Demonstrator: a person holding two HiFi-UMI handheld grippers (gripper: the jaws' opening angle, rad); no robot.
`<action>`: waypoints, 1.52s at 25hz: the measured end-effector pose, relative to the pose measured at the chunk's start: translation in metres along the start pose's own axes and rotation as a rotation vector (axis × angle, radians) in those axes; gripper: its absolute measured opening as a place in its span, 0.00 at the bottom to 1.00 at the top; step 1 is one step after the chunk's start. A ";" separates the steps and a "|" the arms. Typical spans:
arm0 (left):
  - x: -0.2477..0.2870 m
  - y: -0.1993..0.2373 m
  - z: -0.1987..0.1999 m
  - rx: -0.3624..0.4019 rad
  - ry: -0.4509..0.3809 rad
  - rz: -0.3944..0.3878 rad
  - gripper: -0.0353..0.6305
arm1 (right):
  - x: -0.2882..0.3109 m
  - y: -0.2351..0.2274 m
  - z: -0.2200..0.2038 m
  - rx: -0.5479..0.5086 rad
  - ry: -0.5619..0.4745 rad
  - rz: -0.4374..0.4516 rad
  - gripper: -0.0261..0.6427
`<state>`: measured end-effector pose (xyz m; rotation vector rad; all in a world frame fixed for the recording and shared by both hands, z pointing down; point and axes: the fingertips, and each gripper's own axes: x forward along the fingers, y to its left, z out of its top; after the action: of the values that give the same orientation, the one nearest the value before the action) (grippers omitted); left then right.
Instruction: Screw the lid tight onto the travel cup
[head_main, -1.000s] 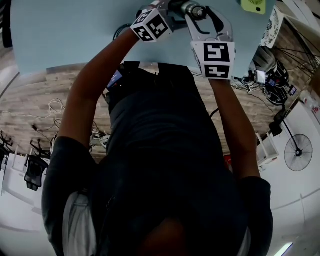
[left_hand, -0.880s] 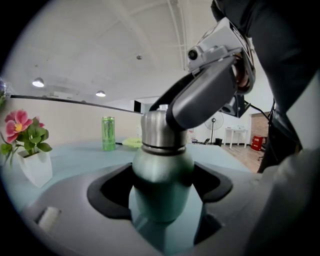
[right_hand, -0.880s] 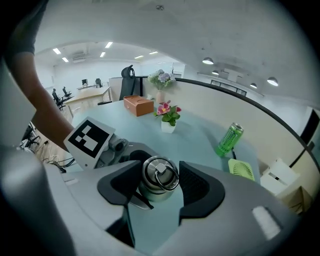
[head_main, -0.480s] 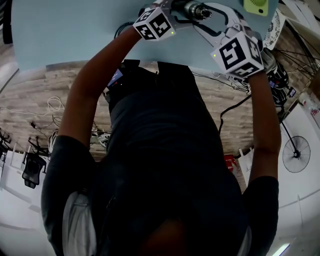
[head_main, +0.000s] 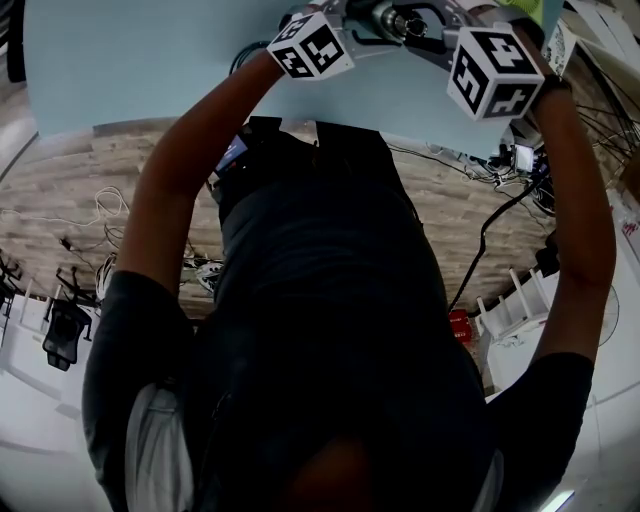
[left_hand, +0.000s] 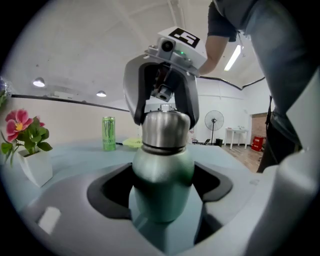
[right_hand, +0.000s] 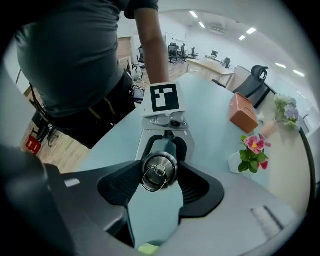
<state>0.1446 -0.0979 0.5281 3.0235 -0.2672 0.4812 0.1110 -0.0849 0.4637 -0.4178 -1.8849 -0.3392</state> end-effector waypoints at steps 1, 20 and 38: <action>0.000 0.000 0.000 0.001 0.000 0.000 0.67 | 0.000 0.000 0.000 0.007 -0.008 0.002 0.39; 0.000 0.001 0.000 -0.001 -0.006 0.014 0.67 | -0.014 -0.022 -0.015 1.396 -0.374 -0.750 0.38; 0.000 0.001 0.000 -0.004 -0.008 0.017 0.67 | -0.013 -0.022 -0.014 1.341 -0.371 -0.701 0.38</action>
<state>0.1444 -0.0989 0.5278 3.0221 -0.2941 0.4700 0.1170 -0.1117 0.4550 1.1520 -2.1093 0.6147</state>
